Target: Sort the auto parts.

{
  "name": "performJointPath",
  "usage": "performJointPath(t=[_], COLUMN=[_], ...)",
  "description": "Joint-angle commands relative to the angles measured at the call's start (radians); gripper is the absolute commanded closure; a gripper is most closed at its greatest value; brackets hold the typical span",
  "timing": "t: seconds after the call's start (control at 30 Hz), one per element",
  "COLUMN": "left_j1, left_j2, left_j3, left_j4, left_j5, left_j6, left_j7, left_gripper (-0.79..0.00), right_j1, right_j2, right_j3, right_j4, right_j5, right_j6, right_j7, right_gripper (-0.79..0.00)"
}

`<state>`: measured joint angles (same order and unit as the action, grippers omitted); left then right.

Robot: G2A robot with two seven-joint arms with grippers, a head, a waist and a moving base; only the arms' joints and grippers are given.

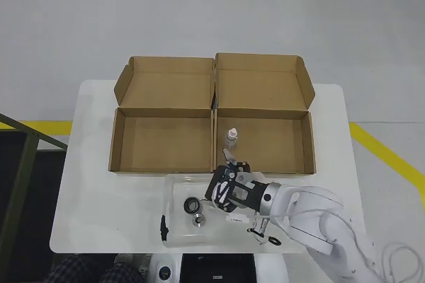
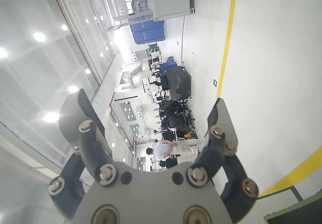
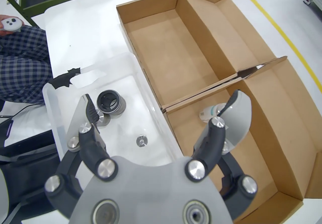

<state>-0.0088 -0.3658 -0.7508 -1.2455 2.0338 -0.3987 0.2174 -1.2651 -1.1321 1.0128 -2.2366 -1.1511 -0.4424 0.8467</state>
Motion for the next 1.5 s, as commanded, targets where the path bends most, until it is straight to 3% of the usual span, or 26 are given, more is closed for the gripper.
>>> performJointPath(t=[0.0, 0.53, 1.07, 1.27, 1.47], left_j1=[0.0, 0.0, 0.0, 0.0, 0.0], left_j2=[0.0, 0.0, 0.0, 0.0, 0.0], left_j3=[0.0, 0.0, 0.0, 0.0, 0.0], left_j4=[0.0, 0.0, 0.0, 0.0, 0.0], left_j5=[0.0, 0.0, 0.0, 0.0, 0.0], left_j6=[0.0, 0.0, 0.0, 0.0, 0.0], left_j7=[0.0, 0.0, 0.0, 0.0, 0.0], left_gripper=[-0.785, -0.785, -0.785, -0.785, -0.785], right_j1=[-0.015, -0.074, -0.1, -0.083, -0.06], right_j2=[0.002, 0.018, 0.03, 0.029, 0.027], right_j3=[-0.003, -0.024, -0.012, -0.022, -0.031], right_j4=[0.003, 0.088, 0.186, 0.234, 0.278], right_j5=[-0.001, -0.025, -0.023, -0.016, -0.01], right_j6=[-0.01, -0.097, -0.105, -0.102, -0.095], right_j7=[0.006, 0.018, -0.014, -0.027, -0.032], right_gripper=[-0.785, -0.785, -0.763, -0.723, -0.579])
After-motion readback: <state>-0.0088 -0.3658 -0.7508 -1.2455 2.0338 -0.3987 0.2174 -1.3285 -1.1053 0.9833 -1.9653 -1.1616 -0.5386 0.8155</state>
